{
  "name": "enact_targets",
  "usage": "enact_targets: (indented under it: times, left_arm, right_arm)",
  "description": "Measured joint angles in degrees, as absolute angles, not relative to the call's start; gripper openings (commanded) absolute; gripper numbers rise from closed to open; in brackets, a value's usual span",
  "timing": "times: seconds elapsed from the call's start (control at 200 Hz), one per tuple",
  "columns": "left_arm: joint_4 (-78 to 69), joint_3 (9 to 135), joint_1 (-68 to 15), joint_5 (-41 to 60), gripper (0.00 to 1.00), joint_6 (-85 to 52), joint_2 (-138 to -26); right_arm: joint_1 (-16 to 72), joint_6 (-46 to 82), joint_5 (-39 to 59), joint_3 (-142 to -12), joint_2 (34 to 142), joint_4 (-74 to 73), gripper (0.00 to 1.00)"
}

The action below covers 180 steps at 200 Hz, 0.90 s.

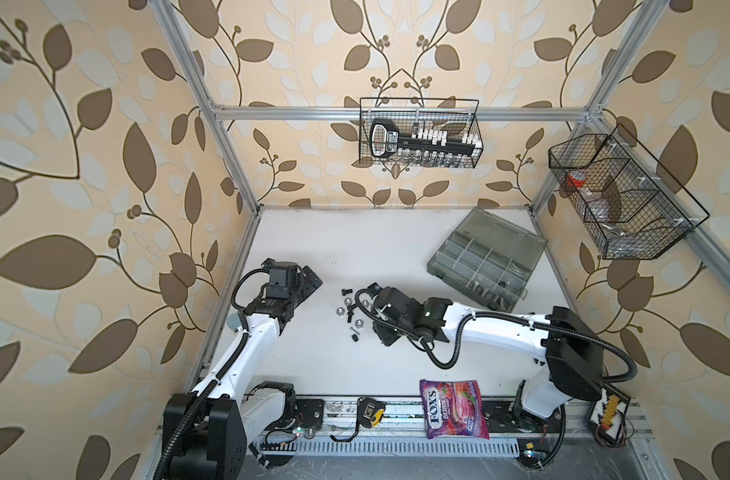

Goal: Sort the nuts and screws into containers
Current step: 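Move the right gripper back over the pile of nuts, then close the right gripper on another black hex nut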

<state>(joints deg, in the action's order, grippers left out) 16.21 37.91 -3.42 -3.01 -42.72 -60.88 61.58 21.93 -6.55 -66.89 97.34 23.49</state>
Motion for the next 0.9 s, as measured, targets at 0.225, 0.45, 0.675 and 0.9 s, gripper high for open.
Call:
enact_targets:
  times: [0.225,0.45,0.675,0.9]
  left_arm:
    - [16.25,37.91,-3.42,-3.03,0.99,-43.07,-60.23]
    - [16.25,37.91,-3.42,-3.03,0.99,-43.35,-60.25]
    - [16.27,37.91,-3.42,-3.05,0.99,-43.46,-60.25]
    - [16.34,37.91,-3.42,-3.18,0.99,-43.44,-60.25]
  right_arm:
    - [64.05,19.16,-4.86,-72.79,105.65,24.08,0.39]
    - [64.12,18.35,-4.64,-78.43,111.83,24.51,0.39]
    - [64.12,18.04,-4.64,-82.19,116.36,25.43,0.35]
    - [64.12,17.89,-4.69,-84.05,118.85,26.48,0.33]
